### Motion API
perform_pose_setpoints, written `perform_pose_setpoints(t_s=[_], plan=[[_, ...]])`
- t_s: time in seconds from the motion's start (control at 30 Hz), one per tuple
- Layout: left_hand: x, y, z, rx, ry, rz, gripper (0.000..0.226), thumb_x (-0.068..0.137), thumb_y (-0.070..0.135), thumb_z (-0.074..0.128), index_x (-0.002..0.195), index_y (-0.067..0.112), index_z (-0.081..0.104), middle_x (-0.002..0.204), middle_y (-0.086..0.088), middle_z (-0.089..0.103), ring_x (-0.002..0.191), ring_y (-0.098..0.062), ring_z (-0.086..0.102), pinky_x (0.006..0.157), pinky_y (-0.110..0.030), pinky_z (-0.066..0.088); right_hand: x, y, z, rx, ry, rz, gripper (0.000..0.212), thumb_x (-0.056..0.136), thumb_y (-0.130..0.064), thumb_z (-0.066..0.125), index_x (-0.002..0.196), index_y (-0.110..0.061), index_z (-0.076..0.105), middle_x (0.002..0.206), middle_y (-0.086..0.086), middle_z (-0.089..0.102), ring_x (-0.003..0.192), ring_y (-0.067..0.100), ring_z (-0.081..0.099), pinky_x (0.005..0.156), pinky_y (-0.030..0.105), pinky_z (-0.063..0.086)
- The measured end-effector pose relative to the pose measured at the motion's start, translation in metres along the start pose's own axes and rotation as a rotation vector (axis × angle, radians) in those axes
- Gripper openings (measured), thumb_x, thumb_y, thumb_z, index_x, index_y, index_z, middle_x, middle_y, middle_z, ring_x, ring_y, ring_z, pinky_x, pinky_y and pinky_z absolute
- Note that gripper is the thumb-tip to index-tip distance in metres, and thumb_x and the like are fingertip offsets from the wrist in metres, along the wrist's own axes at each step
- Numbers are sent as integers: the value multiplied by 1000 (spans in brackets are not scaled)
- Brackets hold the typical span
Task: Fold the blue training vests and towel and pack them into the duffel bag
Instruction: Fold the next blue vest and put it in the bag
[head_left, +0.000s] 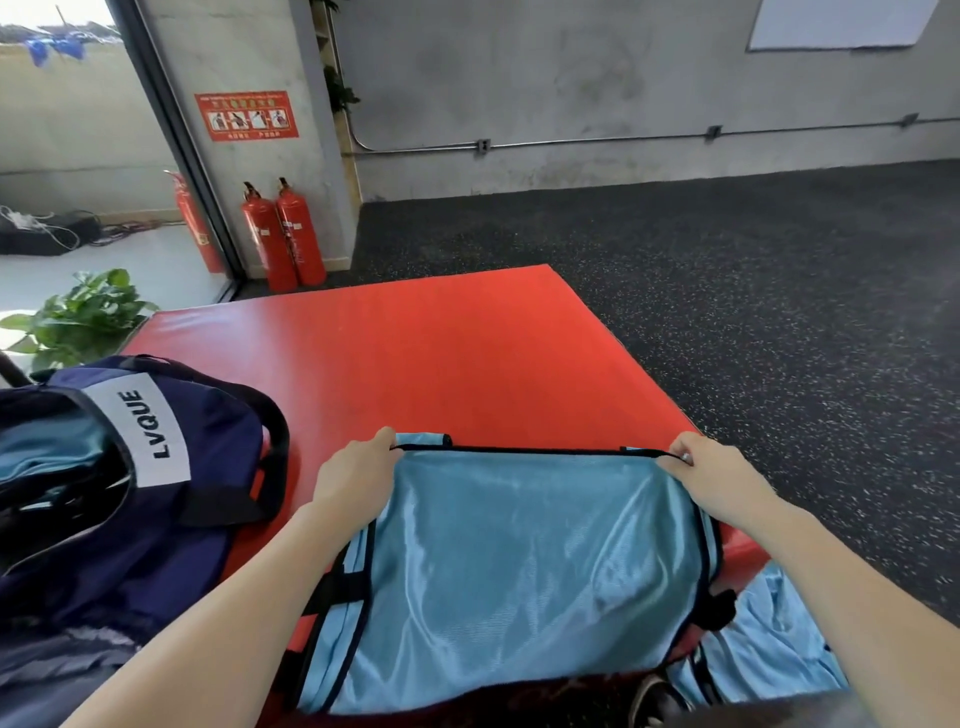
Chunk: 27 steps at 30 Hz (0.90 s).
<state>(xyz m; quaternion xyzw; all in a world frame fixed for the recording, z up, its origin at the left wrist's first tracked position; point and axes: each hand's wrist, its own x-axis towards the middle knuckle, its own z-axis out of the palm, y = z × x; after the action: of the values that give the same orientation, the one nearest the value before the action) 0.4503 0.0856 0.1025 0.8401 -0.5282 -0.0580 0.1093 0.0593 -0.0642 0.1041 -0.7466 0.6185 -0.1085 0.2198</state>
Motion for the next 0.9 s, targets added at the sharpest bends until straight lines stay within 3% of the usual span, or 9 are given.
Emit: perform_pose_setpoints(t_s=[0.1,0.23,0.3,0.43,0.57,0.63,0.7,0.8,0.9], plan=[[4,-1,1,-78,19,-23,18,105,37,40,100,24,51,76,1,62,66,-20,59,56,-34,43,9,1,-3,13,-25,-6,16,101,-37,55,92,-24,56,90,3,66,84,21,61,75,36,50],[14,-8,0,-199,-38,-7,8,100,27,50,100,27,57,85,5,64,75,-19,61,65,-37,51,17,1,-6,-24,-84,2,18,104,-31,50,98,-15,55,89,5,64,79,18,57,62,29,38],[17,-11,-2,-189,-71,12,9,97,21,52,99,22,61,88,5,63,83,-21,62,75,-44,55,20,1,-6,-15,-108,23,21,104,-33,47,96,-16,54,91,6,64,81,20,58,63,31,40],[22,-9,-3,-174,-52,65,15,97,18,53,86,27,55,87,3,58,80,-21,57,67,-36,47,23,6,-9,24,-136,40,27,105,-38,43,93,-16,54,91,5,63,82,20,58,70,34,42],[31,-6,-5,-213,8,178,6,98,21,57,100,22,62,115,8,47,111,-14,42,96,-31,37,22,9,-12,30,-156,13,27,105,-38,45,88,-18,52,83,2,60,74,18,53,66,35,40],[36,-6,-3,-224,-3,213,4,98,24,59,98,22,63,121,12,44,117,-10,37,103,-31,32,19,9,-12,45,-152,-2,24,103,-38,50,91,-18,55,81,3,62,72,18,54,64,34,40],[37,-7,-1,-228,-26,226,7,97,25,62,90,23,63,120,12,49,115,-9,43,102,-31,35,16,10,-11,48,-116,-45,18,99,-36,59,89,-21,57,83,2,65,76,18,59,65,33,42],[39,-10,3,-249,-17,221,24,92,20,67,72,26,57,99,7,62,97,-15,55,85,-32,40,15,16,-12,3,-31,-101,15,91,-37,70,83,-29,59,86,-5,64,83,16,61,77,36,50],[40,-9,1,-259,-11,178,16,91,22,68,78,25,62,90,7,60,85,-10,54,75,-28,37,15,23,-12,-57,-22,-139,18,87,-37,75,79,-31,60,98,-10,53,90,14,55,84,37,48]])
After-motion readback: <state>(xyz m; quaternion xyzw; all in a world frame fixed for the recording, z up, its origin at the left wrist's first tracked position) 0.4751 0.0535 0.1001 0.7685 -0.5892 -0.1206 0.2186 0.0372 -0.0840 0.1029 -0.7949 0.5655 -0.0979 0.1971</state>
